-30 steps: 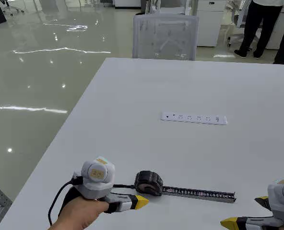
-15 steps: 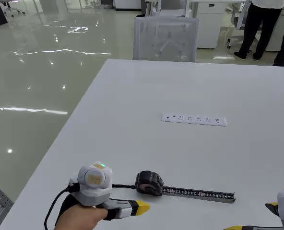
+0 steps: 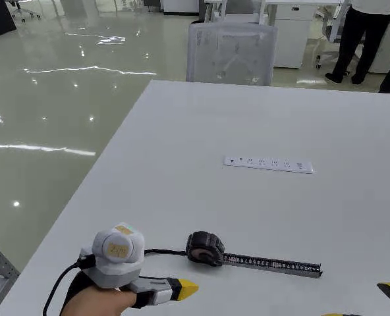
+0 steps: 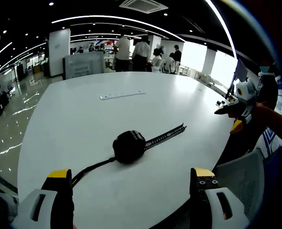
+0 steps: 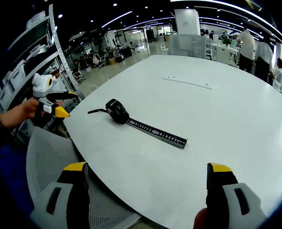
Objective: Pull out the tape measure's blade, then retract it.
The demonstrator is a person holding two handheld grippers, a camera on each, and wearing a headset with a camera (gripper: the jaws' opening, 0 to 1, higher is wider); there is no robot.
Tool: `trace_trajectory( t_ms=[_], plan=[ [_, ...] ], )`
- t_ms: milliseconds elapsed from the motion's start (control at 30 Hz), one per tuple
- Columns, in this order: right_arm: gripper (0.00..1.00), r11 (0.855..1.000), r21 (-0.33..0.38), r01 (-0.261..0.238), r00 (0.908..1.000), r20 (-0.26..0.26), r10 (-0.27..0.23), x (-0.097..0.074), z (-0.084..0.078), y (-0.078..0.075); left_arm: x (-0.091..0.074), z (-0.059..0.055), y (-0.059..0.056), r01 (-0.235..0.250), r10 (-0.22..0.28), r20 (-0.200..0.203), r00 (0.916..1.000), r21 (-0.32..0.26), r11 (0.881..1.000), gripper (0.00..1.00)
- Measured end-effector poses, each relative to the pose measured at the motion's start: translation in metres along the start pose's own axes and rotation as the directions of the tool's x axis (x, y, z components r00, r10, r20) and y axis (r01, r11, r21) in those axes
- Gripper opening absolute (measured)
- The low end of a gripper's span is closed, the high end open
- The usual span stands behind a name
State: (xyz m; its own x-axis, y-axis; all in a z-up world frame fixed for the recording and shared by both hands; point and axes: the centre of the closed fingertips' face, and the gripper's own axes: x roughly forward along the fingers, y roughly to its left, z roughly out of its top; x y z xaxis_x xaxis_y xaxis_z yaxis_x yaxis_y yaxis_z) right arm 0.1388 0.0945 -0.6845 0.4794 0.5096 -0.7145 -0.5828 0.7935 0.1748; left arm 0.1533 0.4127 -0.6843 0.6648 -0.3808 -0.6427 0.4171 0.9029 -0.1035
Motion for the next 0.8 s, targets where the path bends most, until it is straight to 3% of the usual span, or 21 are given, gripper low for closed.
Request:
trace_trajectory(
  t_ms=[167,367,533,800],
  plan=[
    [1.00,1.000,-0.011,0.007,0.9999,0.008,-0.007,-0.010,0.000,0.007,-0.009,-0.003,-0.003,-0.005,0.005,-0.008,1.0000,-0.033,0.999,0.99],
    [1.00,1.000,-0.013,-0.004,0.9998,0.019,0.004,-0.026,0.005,0.018,-0.024,-0.003,-0.008,-0.018,0.019,0.020,0.9996,-0.046,0.999,1.00],
    [1.00,0.999,-0.005,0.034,0.9977,0.059,-0.034,-0.039,0.012,0.013,-0.033,-0.009,-0.008,-0.031,0.031,0.013,0.9994,-0.056,0.998,1.00],
    [1.00,0.998,-0.012,0.058,0.9963,0.064,-0.057,-0.058,0.009,0.014,-0.051,-0.009,-0.009,-0.054,0.056,0.024,0.9981,-0.067,0.996,1.00]
  ],
)
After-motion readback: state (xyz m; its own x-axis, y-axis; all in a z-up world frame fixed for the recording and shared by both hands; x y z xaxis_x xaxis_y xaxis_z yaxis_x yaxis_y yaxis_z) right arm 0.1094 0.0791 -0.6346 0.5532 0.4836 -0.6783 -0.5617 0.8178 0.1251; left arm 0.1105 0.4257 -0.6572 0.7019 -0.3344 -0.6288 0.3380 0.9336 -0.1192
